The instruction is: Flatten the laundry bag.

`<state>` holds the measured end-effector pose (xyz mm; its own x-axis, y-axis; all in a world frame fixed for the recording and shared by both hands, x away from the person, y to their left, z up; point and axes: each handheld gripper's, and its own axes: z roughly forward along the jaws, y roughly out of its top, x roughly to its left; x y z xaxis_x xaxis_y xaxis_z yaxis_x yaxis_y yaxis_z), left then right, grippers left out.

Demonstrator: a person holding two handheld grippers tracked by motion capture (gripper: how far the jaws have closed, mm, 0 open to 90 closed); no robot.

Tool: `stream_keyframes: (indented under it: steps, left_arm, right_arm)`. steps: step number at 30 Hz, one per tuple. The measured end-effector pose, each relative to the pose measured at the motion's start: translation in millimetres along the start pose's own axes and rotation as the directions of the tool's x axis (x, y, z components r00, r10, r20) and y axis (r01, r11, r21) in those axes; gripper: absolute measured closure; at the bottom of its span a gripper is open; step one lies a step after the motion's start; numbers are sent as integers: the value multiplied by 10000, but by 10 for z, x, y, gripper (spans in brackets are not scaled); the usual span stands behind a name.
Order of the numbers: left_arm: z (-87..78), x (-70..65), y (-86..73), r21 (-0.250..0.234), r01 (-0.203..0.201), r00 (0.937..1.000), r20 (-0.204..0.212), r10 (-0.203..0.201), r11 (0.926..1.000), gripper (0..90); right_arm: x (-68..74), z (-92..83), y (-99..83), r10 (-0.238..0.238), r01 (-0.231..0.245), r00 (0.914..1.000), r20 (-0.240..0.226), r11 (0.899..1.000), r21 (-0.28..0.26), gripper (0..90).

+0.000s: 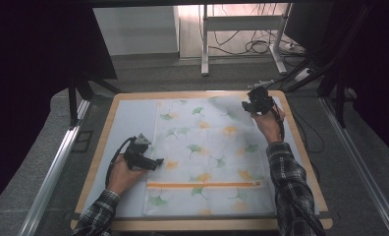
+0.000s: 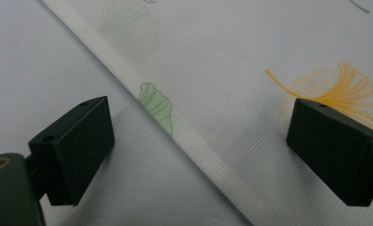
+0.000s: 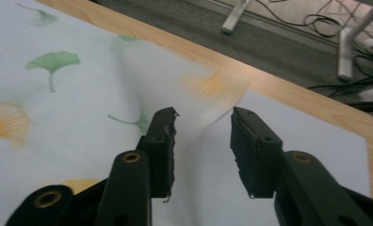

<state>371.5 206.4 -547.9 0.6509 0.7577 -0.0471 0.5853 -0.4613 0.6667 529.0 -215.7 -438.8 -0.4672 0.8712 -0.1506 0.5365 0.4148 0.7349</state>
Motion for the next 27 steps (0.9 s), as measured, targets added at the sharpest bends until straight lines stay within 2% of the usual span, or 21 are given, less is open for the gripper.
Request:
stream_keyframes:
  steps: [1,2,3,6,7,9,10,12,13,15,16,19,21,22,23,26,27]
  left_arm:
    - [3,-2,2,10,-16,10000,4,16,10000,61]
    - [7,-5,4,24,-11,10000,11,11,10000,45]
    - [10,-10,4,29,-6,10000,1,6,10000,45]
    - [25,-17,-8,-64,-77,9999,68,78,9999,15]
    - [25,-17,-8,-64,-77,9999,68,78,9999,7]
    - [25,-17,-18,-115,-88,9999,78,89,9999,6]
    - [26,-18,-24,-168,-83,9999,80,85,9998,5]
    - [29,-21,-31,-235,-74,9999,82,76,9997,1]
    - [29,-21,-31,-235,-76,9999,79,78,9997,0]
    - [28,-21,-30,-206,-86,9999,78,87,9998,0]
    - [30,-24,-28,-212,-36,10000,59,37,9998,0]
    - [32,-31,-17,-152,50,10000,14,-49,9999,0]
    - [30,-31,-13,-119,56,10000,15,-56,9999,2]
    - [27,-32,-11,-96,53,10000,13,-53,9999,2]
    - [24,-30,-9,-82,57,10000,17,-57,9999,11]
    - [-7,-18,-7,-32,86,10000,-4,-86,10000,47]
    - [-32,-3,-14,16,274,9996,97,-274,9996,41]
  right_arm:
    - [11,-29,-22,-100,100,9999,-118,9999,5,539]
    - [73,-81,-74,-291,294,9985,-462,9995,66,491]
    - [73,-81,-74,-291,294,9985,-462,9995,66,491]
    - [217,-158,-200,-351,361,9882,-1491,9993,36,430]
    - [217,-158,-200,-351,361,9882,-1491,9993,36,430]
    - [300,-181,-287,-413,433,9794,-1978,9990,55,384]
    - [379,-205,-386,-664,696,9709,-2299,9976,62,362]
    - [430,-233,-483,-689,700,9656,-2507,9975,-44,334]
    - [450,-248,-552,-635,641,9593,-2750,9979,-70,319]
    - [463,-259,-605,-610,607,9561,-2867,9981,-100,308]
    - [484,-276,-708,-705,710,9537,-2923,9974,-86,276]
    - [477,-301,-805,-841,927,9488,-3043,9956,136,231]
    - [471,-318,-828,-832,898,9485,-3058,9959,75,221]
    - [467,-344,-853,-714,769,9464,-3149,9970,52,207]
    - [461,-383,-905,-729,765,9371,-3415,9971,-29,172]
    - [476,-421,-955,-825,891,9347,-3458,9960,33,152]
    - [505,-475,-1029,-1002,1107,9322,-3478,9938,105,128]
